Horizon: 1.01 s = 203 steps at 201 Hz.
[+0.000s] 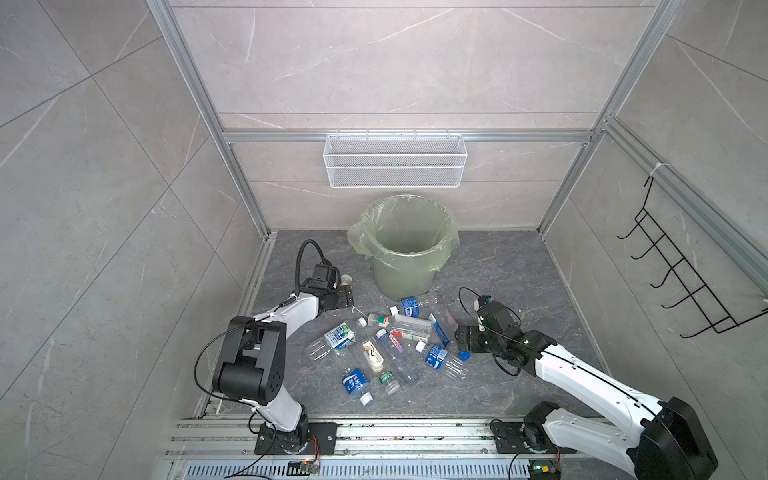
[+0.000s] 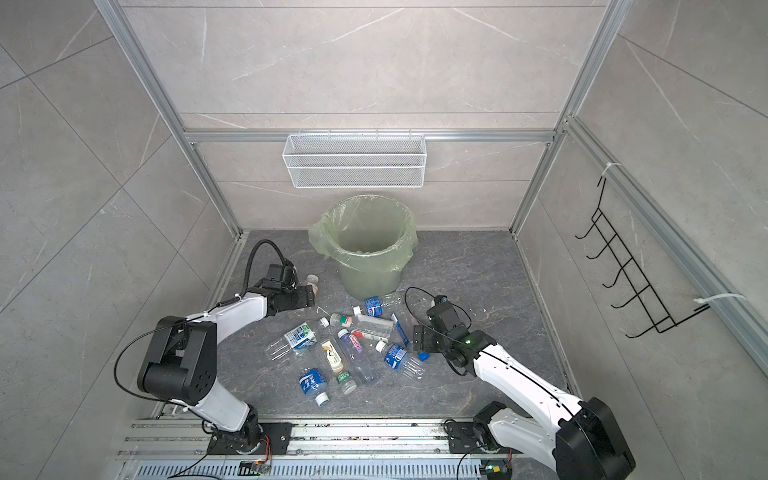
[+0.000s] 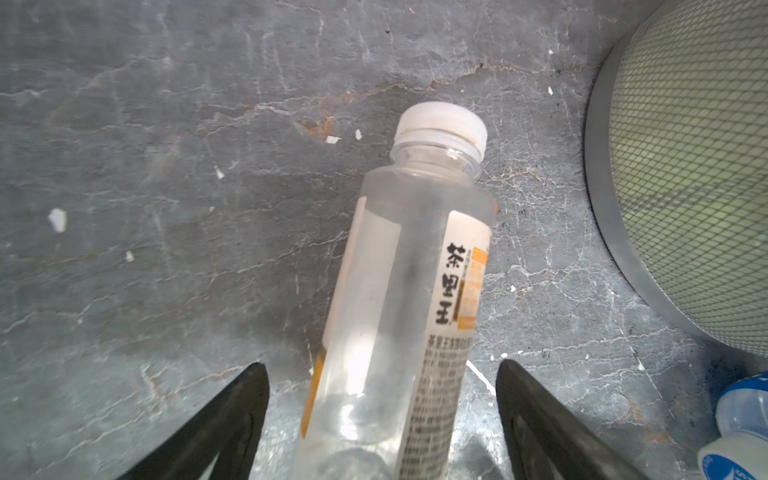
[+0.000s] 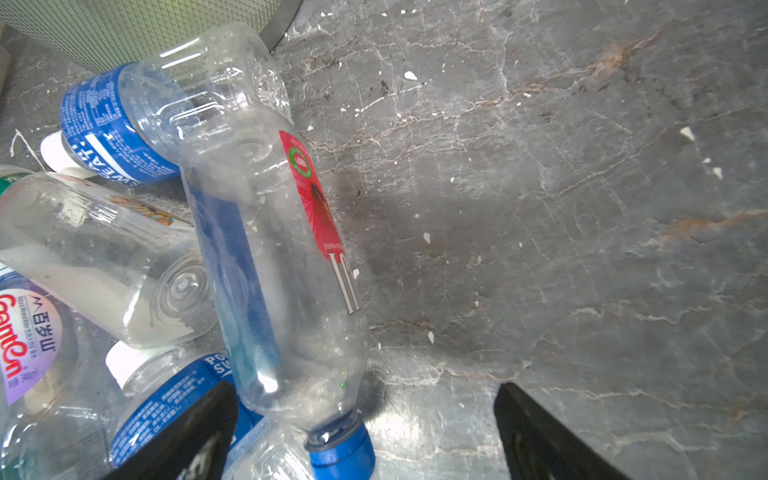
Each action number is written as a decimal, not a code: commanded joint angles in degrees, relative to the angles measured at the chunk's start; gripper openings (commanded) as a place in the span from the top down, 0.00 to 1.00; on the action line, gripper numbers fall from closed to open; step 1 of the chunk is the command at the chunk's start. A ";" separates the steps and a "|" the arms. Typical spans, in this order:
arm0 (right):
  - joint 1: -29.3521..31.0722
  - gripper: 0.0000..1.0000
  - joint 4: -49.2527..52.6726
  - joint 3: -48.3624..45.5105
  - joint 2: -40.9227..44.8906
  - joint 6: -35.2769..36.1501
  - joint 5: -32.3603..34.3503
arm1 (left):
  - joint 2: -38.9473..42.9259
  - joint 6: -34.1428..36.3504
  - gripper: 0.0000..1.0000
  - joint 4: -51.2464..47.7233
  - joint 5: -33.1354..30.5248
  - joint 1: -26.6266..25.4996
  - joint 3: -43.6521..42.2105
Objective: Throw the plastic bottles in the bin
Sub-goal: 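Close the left gripper on the clear bottle with orange label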
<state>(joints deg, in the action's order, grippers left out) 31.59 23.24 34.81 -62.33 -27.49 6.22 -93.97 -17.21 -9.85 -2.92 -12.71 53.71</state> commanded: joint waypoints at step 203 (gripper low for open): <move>0.31 0.10 -0.45 0.26 -1.40 -0.85 0.99 | -5.03 1.12 0.51 2.13 -1.22 0.36 3.70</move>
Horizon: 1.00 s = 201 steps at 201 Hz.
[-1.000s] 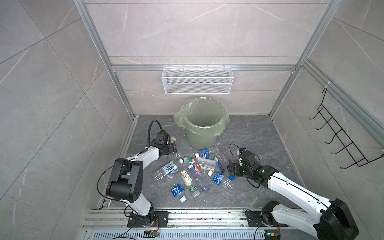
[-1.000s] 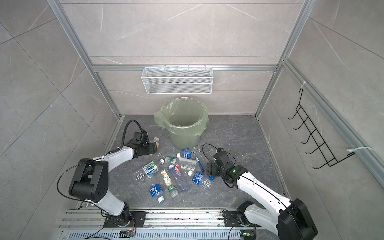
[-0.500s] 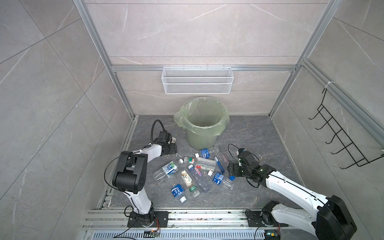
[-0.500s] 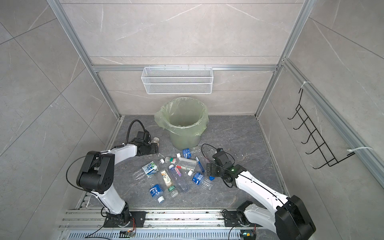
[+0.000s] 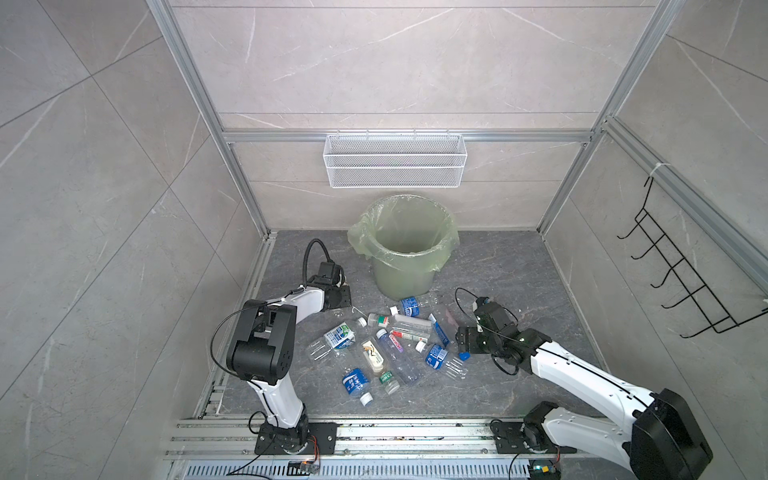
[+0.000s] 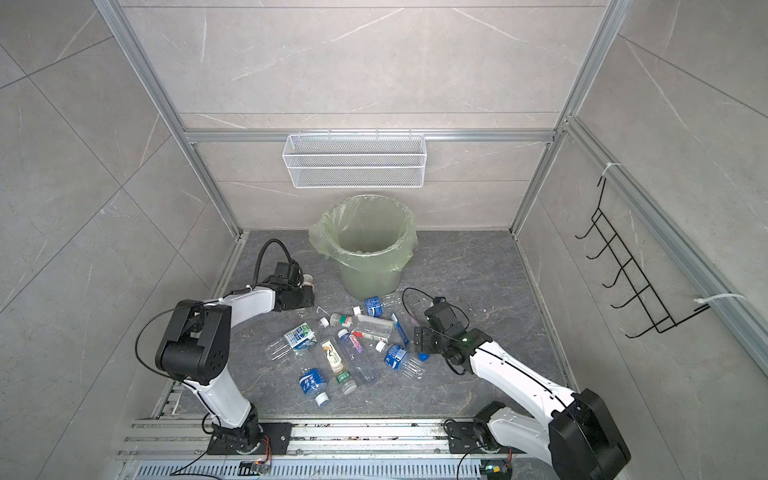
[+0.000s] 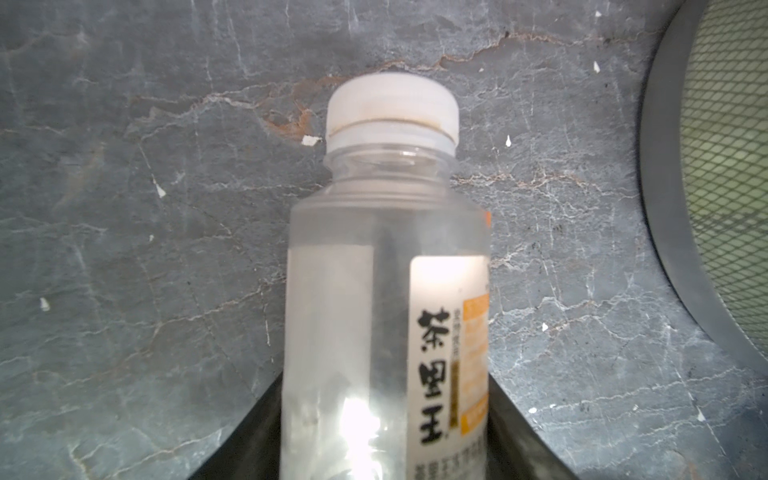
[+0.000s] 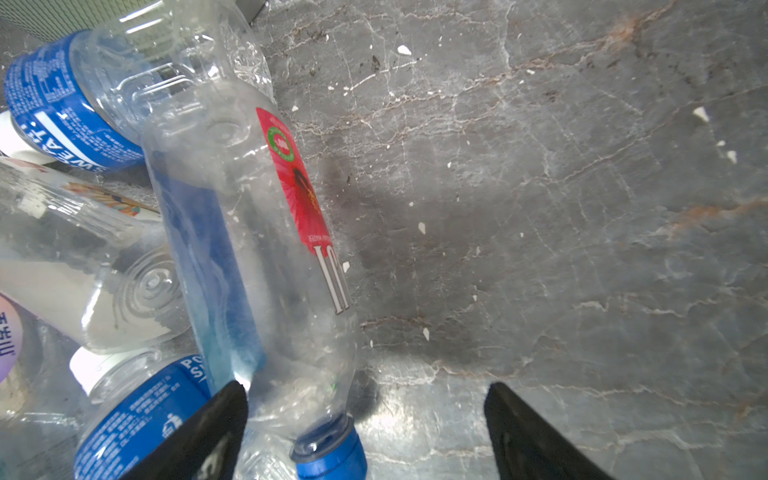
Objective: Throw the plastic bottles in the bin
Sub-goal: 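Close the left gripper on the clear bottle with orange label, then lift the orange-label bottle with the left gripper over the bin and release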
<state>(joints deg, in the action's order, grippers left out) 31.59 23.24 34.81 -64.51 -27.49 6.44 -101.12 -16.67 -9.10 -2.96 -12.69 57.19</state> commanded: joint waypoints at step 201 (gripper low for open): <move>0.38 0.10 -1.14 -0.79 2.77 -1.00 0.69 | 47.35 -3.58 0.58 7.16 -1.49 -7.11 -25.71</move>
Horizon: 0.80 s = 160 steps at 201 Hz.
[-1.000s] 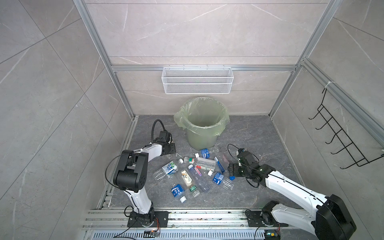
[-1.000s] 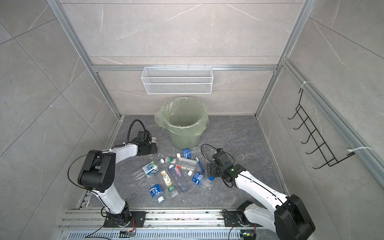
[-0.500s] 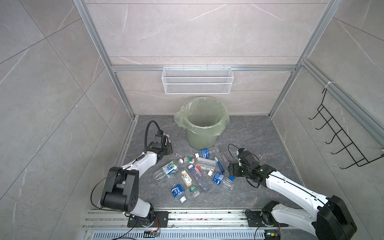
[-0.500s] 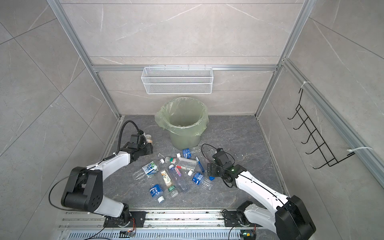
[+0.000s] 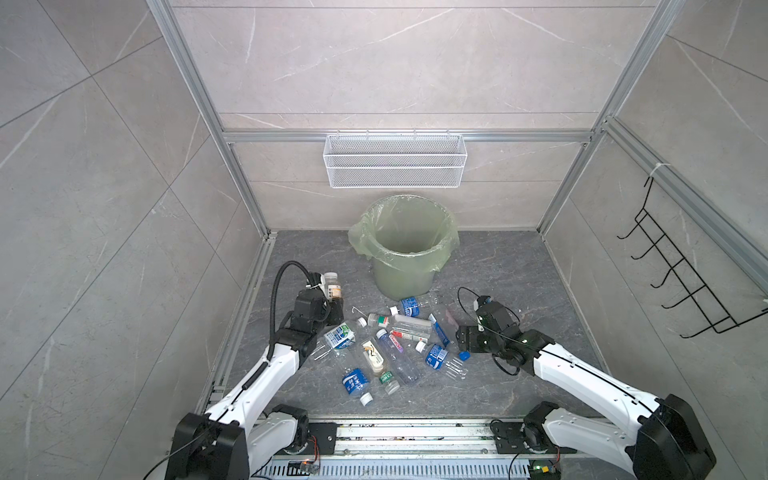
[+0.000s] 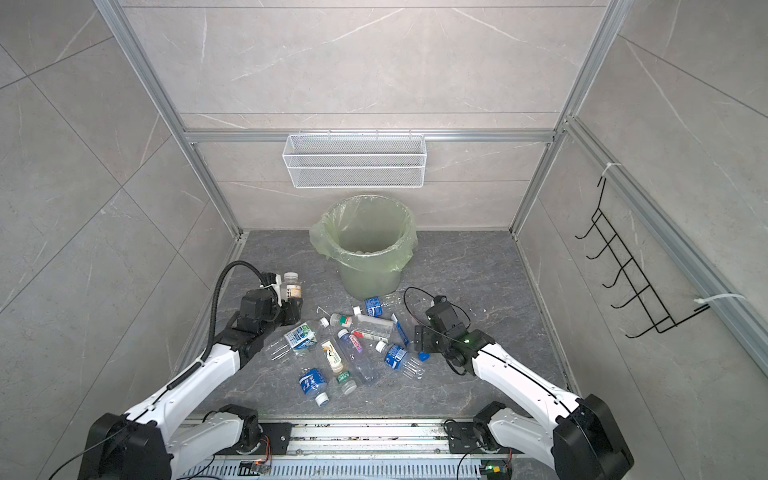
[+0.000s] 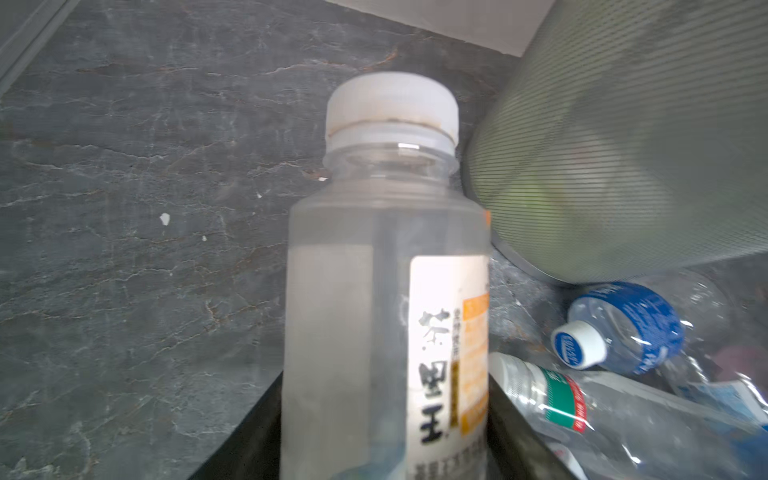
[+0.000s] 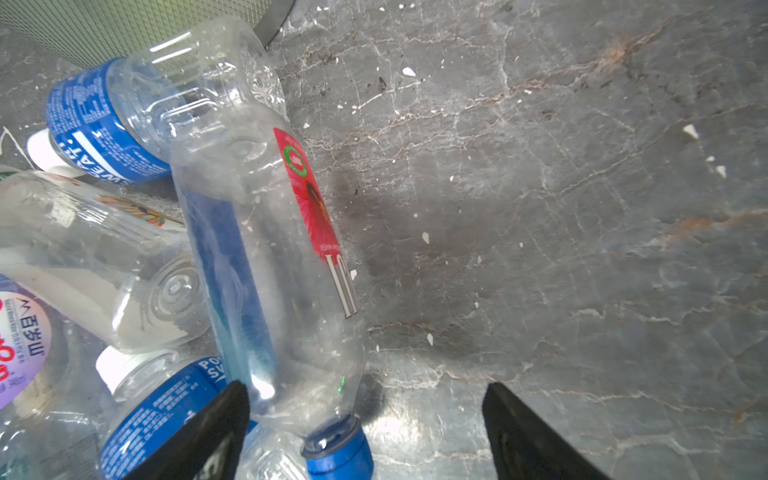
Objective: Throw the plastic bottles in the bin
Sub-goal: 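Lift the orange-label bottle with the left gripper over the bin and release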
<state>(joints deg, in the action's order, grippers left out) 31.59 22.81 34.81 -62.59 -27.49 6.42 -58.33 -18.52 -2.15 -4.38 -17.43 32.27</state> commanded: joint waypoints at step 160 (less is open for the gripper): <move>0.31 0.13 1.32 1.38 -3.31 -2.25 1.75 | 2.81 5.22 0.60 -2.74 2.33 -17.90 27.43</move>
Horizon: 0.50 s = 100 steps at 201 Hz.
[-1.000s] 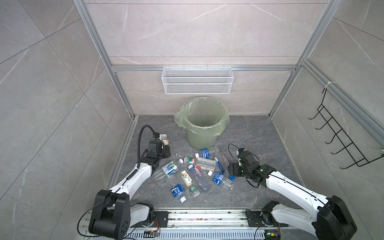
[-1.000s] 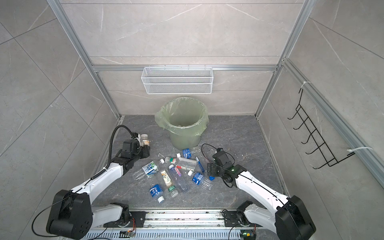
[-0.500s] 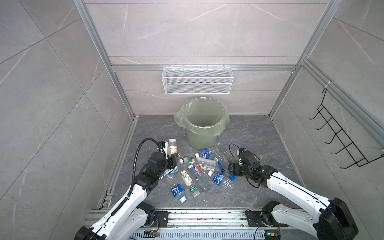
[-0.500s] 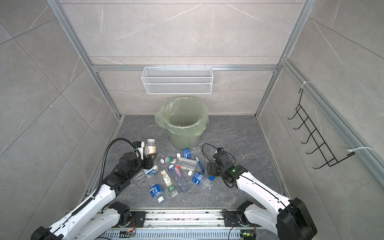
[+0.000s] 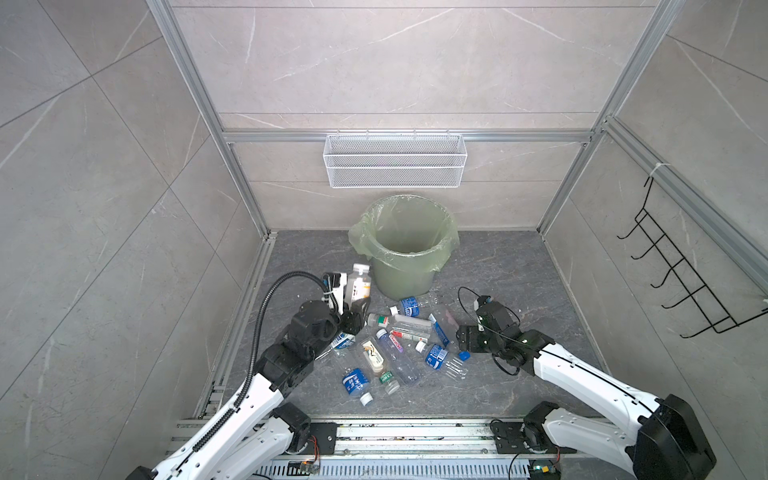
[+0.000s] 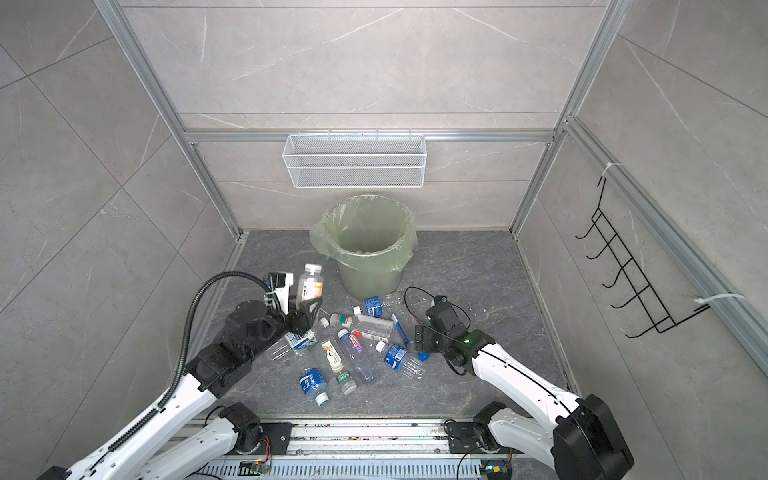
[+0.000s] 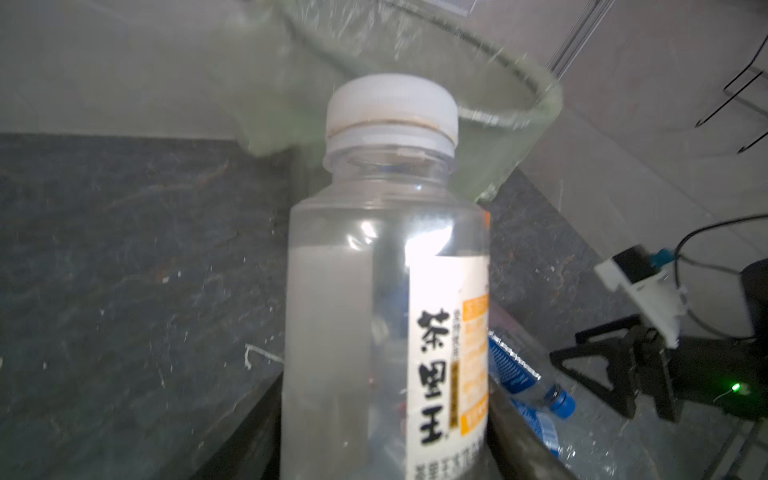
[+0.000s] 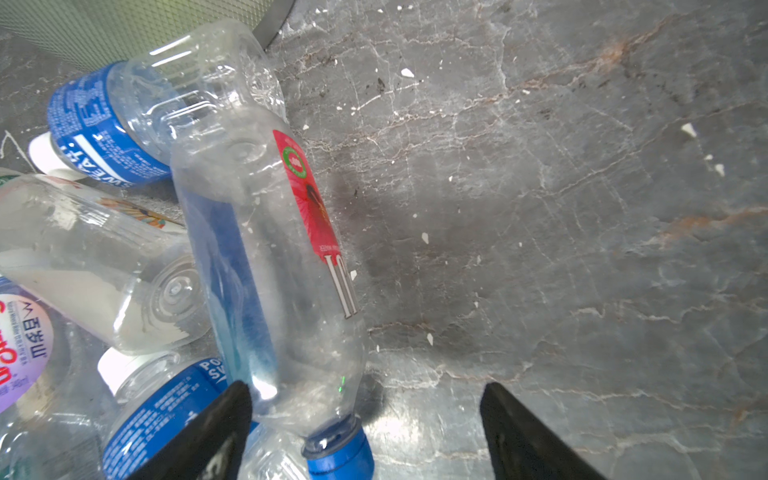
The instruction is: Throw the plastic bottles in the bin
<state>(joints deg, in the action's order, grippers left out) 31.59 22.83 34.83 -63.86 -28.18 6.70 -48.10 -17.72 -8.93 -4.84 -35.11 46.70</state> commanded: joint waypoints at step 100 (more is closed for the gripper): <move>0.25 0.06 1.86 0.58 -0.37 -2.52 2.65 | -39.61 2.32 0.00 0.17 5.82 6.47 51.25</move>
<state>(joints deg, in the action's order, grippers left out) 31.66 23.38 36.03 -66.52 -30.28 8.36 -93.67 -14.37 -11.05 1.56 -28.97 99.07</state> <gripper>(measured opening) 0.931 0.998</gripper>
